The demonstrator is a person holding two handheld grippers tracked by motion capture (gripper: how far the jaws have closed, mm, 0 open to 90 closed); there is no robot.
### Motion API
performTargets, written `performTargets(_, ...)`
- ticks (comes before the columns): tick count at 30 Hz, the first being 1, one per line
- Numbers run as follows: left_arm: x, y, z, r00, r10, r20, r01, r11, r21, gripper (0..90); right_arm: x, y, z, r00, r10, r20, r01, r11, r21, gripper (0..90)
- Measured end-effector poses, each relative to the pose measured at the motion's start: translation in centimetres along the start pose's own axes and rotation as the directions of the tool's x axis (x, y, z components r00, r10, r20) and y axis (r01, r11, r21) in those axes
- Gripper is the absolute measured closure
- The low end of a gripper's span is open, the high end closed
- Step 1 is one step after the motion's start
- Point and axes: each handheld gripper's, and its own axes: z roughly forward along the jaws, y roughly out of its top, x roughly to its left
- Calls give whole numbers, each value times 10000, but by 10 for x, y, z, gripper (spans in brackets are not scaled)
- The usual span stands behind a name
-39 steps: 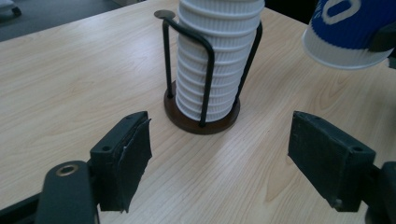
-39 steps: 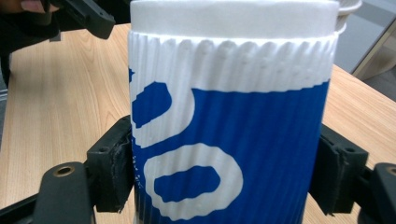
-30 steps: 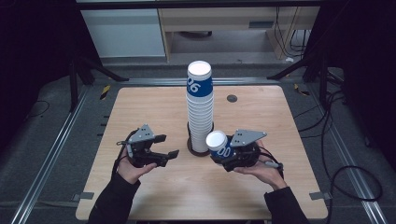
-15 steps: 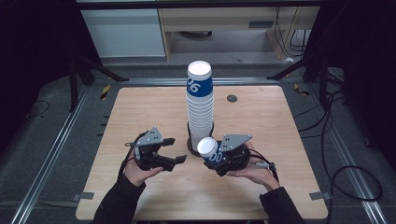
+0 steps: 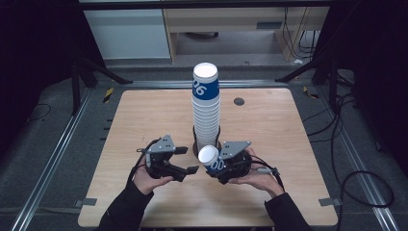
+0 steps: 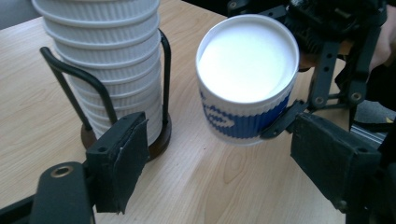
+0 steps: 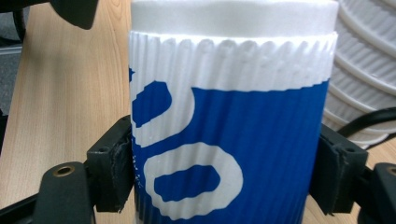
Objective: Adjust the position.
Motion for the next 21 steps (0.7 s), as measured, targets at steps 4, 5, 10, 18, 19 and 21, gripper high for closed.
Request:
performTargets(4,-1,0,2,10000,-6,84,5,10000,39,185,2,1,5,9999,-133,-64,134,9998,116,223)
performTargets(5,-1,0,2,10000,-6,84,5,10000,39,185,3,2,6,9998,-172,-81,173,9997,143,223)
performTargets(10,-4,1,6,9997,17,229,-20,9999,120,183,7,3,11,9994,-312,-156,316,9993,224,223)
performTargets(18,-6,0,16,9992,-27,394,12,9993,373,182,12,7,18,9983,-492,-311,500,9984,267,223)
performTargets(19,-7,0,17,9992,8,403,-24,9991,414,182,12,7,19,9983,-488,-325,496,9984,273,222)
performTargets(21,-8,0,20,9992,49,402,-68,9989,472,183,14,8,22,9976,-545,-424,559,9979,321,223)
